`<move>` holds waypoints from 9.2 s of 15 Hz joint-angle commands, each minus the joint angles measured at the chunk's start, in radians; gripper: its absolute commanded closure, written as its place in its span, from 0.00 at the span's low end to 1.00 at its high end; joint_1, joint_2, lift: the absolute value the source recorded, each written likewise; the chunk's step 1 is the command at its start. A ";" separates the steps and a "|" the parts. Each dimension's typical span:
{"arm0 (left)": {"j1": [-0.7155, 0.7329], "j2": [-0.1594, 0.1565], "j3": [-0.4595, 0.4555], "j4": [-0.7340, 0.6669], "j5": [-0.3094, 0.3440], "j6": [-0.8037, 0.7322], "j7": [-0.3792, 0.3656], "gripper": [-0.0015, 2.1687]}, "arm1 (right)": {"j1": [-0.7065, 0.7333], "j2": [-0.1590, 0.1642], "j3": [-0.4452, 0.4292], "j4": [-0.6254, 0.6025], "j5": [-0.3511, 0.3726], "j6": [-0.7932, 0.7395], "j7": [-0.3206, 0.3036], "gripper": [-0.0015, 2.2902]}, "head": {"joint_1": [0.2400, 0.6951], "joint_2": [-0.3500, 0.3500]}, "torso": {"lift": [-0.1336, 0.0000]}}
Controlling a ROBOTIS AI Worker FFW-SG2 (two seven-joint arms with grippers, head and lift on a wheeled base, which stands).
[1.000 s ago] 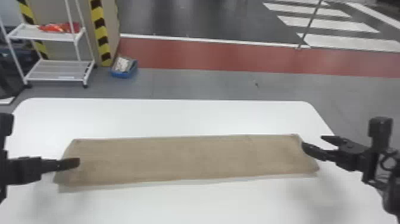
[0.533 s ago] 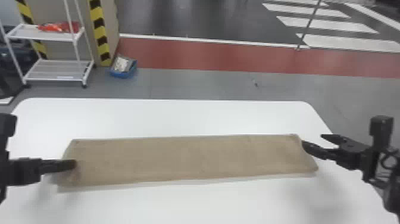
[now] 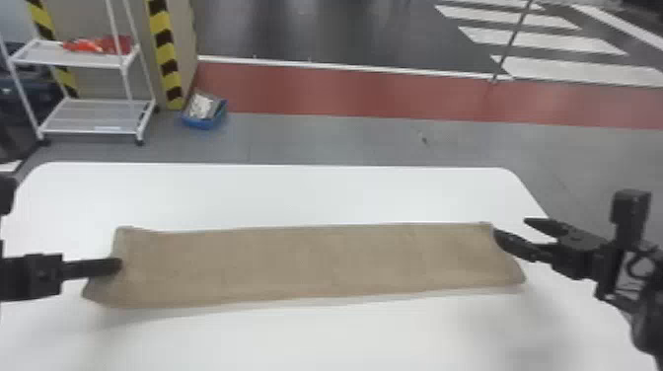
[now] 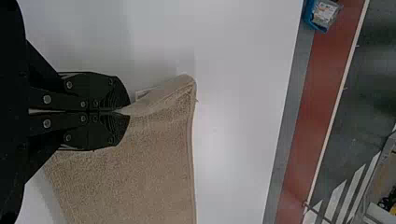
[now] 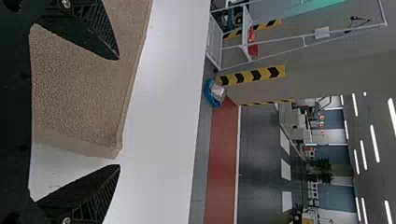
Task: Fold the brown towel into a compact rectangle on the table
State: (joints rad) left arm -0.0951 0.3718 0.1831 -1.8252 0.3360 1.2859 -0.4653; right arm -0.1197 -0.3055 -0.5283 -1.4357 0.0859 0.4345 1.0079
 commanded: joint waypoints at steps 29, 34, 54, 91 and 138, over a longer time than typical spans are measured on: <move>-0.262 -0.074 0.102 -0.115 0.560 0.285 0.151 0.64 | -0.175 0.306 0.683 0.241 -0.021 -0.003 -0.111 0.57 | 1.00 0.74 | 0.07; -0.259 -0.073 0.096 -0.115 0.555 0.285 0.165 0.64 | -0.130 0.306 0.654 0.187 -0.090 -0.046 -0.134 0.56 | 1.00 0.77 | 0.07; -0.110 -0.374 -0.287 -0.149 0.207 0.036 0.369 0.67 | 0.193 0.036 -0.081 -0.190 -0.376 -0.095 -0.098 0.02 | 1.00 0.00 | 0.07; 0.017 -0.122 -0.346 -0.077 0.308 -0.455 0.361 0.01 | 0.230 0.152 0.042 -0.405 -0.342 0.166 -0.261 0.08 | 1.00 0.00 | 0.07; 0.164 -0.040 -0.194 -0.019 0.114 -0.820 0.137 0.02 | 0.068 0.224 0.467 -0.377 -0.256 0.556 -0.492 0.54 | 1.00 0.57 | 0.07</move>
State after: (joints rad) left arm 0.0690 0.3313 -0.0107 -1.8438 0.4494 0.4647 -0.3283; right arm -0.0612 -0.0813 -0.0607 -1.7920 -0.1618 0.9958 0.5147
